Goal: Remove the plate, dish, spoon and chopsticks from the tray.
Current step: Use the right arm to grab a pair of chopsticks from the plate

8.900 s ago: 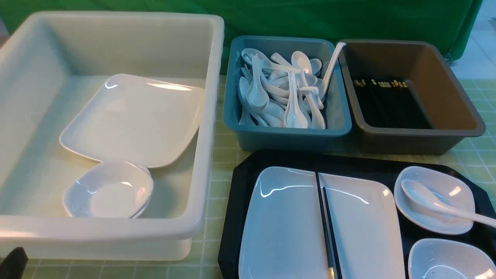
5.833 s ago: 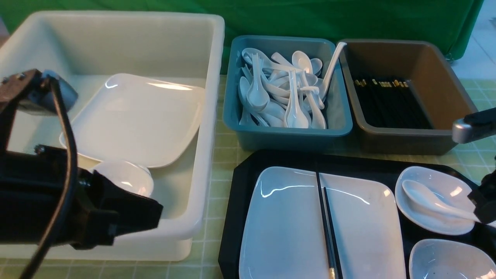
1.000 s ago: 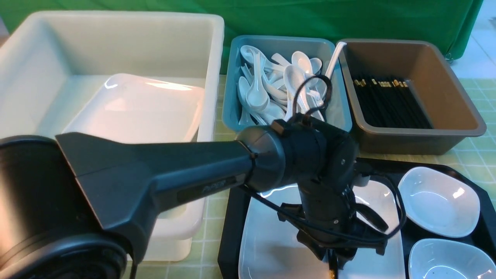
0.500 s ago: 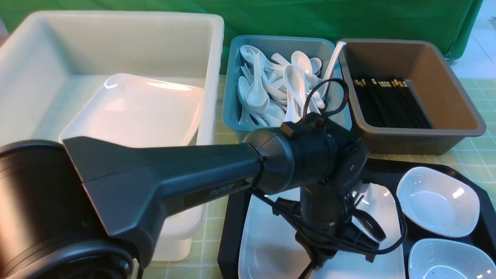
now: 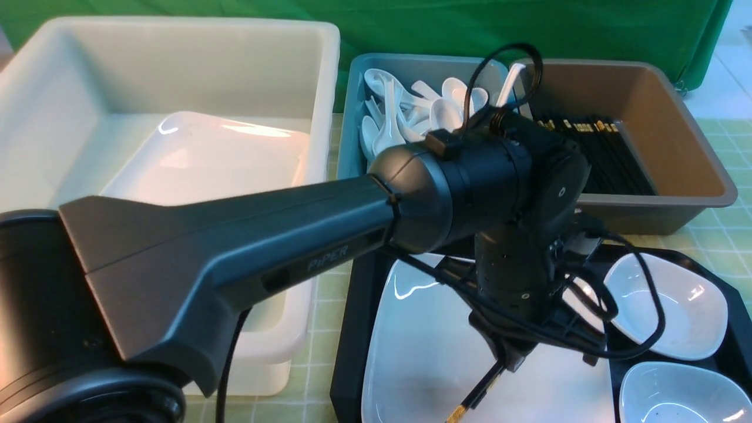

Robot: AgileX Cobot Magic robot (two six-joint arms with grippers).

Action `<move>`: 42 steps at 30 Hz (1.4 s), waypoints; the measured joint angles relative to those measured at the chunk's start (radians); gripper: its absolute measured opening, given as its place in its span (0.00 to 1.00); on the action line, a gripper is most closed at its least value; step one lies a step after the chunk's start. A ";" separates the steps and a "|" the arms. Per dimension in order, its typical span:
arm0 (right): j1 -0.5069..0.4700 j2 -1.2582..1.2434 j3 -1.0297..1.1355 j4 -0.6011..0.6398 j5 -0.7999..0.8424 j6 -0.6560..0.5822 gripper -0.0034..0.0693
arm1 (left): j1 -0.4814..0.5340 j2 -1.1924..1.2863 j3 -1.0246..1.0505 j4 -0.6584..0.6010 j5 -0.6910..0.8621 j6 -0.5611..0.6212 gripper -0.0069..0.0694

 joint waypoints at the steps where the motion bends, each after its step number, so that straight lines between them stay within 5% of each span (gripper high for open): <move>1: 0.000 0.000 0.000 0.000 -0.004 0.000 0.30 | 0.000 0.000 -0.026 0.000 0.008 0.003 0.11; 24: 0.000 0.000 0.000 0.004 -0.055 0.000 0.32 | 0.098 0.224 -0.607 -0.097 0.060 0.054 0.11; 42: 0.000 0.000 0.000 0.004 -0.055 0.000 0.34 | 0.123 0.250 -0.537 -0.267 0.059 0.008 0.11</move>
